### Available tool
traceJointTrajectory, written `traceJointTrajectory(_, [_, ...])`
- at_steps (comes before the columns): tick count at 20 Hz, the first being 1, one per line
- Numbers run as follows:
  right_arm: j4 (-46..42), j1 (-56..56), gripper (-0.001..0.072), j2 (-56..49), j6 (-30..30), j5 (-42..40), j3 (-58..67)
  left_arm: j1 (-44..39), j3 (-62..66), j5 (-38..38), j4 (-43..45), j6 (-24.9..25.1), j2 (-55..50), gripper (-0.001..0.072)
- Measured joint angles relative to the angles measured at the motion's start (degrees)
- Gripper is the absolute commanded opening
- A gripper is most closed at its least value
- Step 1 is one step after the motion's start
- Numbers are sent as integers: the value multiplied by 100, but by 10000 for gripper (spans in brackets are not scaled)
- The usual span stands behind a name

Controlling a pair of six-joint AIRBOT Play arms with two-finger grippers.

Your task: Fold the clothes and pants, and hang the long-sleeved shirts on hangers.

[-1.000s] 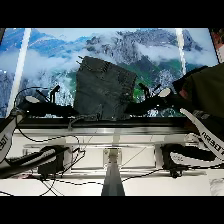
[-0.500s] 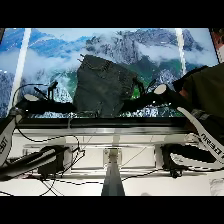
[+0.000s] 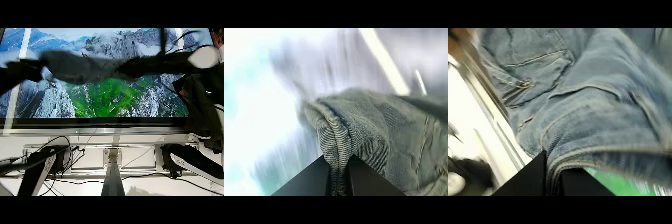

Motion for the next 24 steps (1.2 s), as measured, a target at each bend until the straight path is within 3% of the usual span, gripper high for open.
traceJointTrajectory(5, [682,55,48,1154,431,9,522,0,245,855,-87,-125,1915,40])
traceJointTrajectory(7, [669,175,48,1482,863,-20,542,0,264,881,186,-588,2343,40])
traceJointTrajectory(10, [87,466,49,1641,1661,-96,271,0,61,299,782,-1401,2413,40])
traceJointTrajectory(15, [-914,826,49,1207,2573,-1119,-1141,-79,-1119,-149,638,-1805,1318,40])
traceJointTrajectory(20, [-1362,717,49,81,2983,-2806,-2015,-671,-1843,717,341,-1674,-638,41])
traceJointTrajectory(24, [-1552,101,49,-481,3060,-2850,-2074,-1300,-1766,955,94,-1478,-1637,40])
